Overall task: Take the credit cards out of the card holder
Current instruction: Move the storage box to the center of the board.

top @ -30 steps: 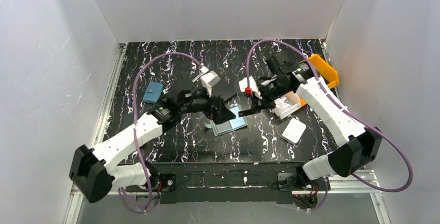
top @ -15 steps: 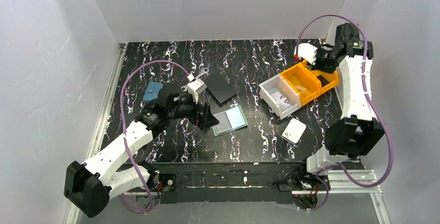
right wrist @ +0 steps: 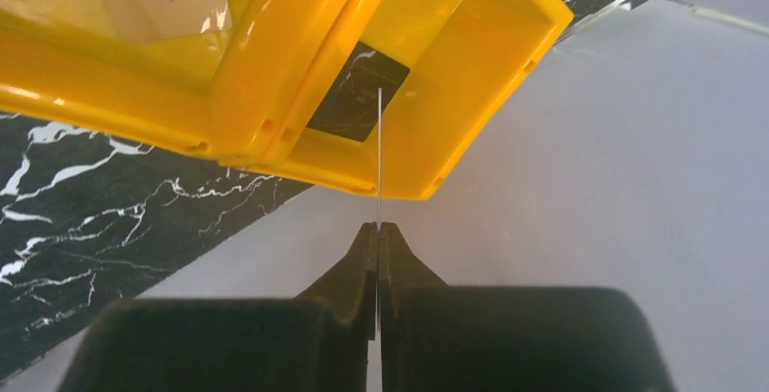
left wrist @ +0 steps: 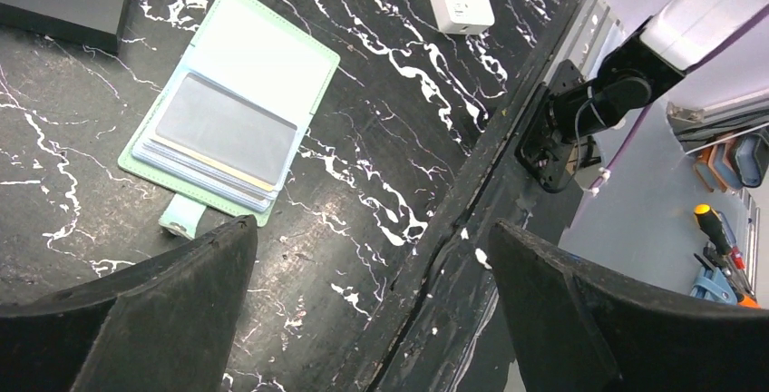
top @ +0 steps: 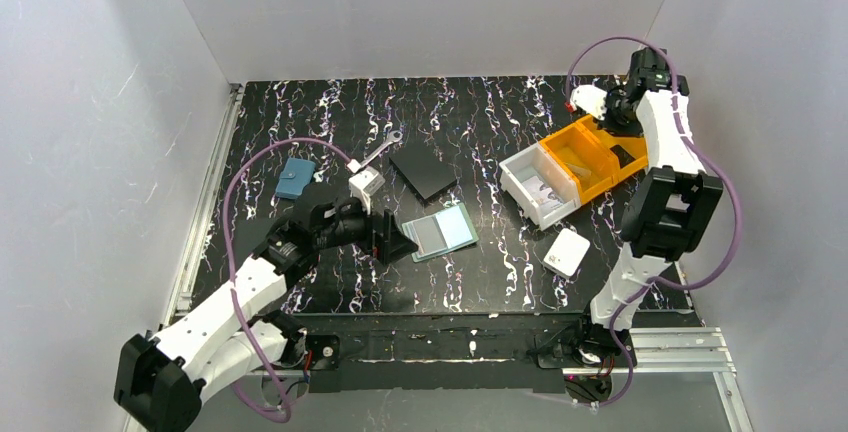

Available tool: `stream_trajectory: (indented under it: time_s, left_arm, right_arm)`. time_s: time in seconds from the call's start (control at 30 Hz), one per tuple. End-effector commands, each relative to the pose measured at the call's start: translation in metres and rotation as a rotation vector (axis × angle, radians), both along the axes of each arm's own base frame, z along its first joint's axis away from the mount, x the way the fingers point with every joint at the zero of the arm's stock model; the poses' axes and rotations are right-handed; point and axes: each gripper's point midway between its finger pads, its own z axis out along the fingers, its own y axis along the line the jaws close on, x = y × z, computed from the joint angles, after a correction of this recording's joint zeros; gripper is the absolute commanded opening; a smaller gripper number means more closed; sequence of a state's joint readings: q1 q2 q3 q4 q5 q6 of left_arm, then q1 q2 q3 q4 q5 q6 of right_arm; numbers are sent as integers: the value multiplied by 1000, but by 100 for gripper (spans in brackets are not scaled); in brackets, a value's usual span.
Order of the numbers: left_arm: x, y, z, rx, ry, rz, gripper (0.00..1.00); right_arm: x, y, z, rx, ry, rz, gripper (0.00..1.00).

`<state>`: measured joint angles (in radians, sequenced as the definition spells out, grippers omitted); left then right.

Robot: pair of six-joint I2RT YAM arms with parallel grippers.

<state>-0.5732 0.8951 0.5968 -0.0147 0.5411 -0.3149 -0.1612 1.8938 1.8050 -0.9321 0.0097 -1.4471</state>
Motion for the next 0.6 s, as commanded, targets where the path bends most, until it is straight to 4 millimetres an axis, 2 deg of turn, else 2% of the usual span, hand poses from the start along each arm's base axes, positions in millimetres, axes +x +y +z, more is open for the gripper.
stream_trajectory:
  time_s: [0.0, 0.13, 0.33, 0.43, 0.57]
  left_arm:
    - [-3, 2, 9, -68, -10, 36, 98]
    - [-7, 5, 8, -76, 5, 51, 98]
    - [-10, 8, 6, -70, 7, 57, 98]
    - [-11, 9, 4, -63, 8, 54, 98]
    - [-11, 9, 4, -64, 6, 55, 98]
  right_arm:
    - [23, -12, 11, 11, -105, -107, 1]
    - [31, -15, -10, 53, -99, -199, 1]
    - [22, -11, -47, 161, -21, -317, 1]
    - [14, 5, -62, 259, 30, -333, 1]
    - [3, 23, -70, 365, 82, -352, 1]
